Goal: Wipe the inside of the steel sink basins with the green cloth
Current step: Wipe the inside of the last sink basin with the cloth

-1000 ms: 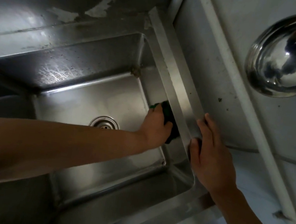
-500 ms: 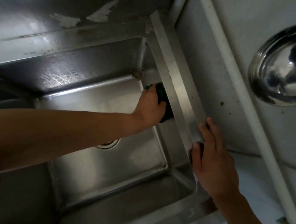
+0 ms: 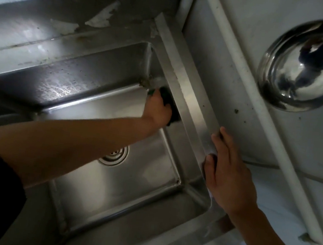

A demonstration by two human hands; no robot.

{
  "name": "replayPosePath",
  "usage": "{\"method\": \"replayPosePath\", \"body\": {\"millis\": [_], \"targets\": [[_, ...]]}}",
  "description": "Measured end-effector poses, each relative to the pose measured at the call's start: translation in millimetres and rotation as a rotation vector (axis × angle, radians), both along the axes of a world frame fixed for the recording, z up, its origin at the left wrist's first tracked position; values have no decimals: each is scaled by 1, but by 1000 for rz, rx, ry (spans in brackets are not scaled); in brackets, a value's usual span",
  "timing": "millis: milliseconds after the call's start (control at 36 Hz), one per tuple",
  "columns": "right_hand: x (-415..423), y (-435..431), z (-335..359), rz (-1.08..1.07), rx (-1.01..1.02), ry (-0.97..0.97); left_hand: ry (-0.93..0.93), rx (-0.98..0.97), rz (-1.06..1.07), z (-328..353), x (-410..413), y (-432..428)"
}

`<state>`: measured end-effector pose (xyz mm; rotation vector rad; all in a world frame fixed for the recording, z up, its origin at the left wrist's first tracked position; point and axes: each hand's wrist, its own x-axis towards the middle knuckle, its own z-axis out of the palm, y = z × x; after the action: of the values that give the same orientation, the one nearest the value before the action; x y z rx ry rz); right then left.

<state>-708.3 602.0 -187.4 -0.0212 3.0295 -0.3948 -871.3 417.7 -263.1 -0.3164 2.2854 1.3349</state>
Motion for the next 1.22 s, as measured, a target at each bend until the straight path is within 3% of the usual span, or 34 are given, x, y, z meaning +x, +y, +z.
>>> {"method": "replayPosePath", "body": {"millis": [167,361,583,833,1028,1222], "targets": [[0,0,-1,1,-8,-1,34,-132,47,-11,-63,-27],[-1,-1,1,-2,-13,-2,-12,-55,-153,-6,14,-13],[-2,-2,2,0,-4,-2,-158,-73,-42,-19,10,5],[-3,-2,2,14,-13,11,127,83,-88,14,37,-6],[-2,-3,3,8,-6,2,5,39,-27,13,21,0],[-1,-2,1,2,-8,-7,182,154,-57,27,37,-12]]}}
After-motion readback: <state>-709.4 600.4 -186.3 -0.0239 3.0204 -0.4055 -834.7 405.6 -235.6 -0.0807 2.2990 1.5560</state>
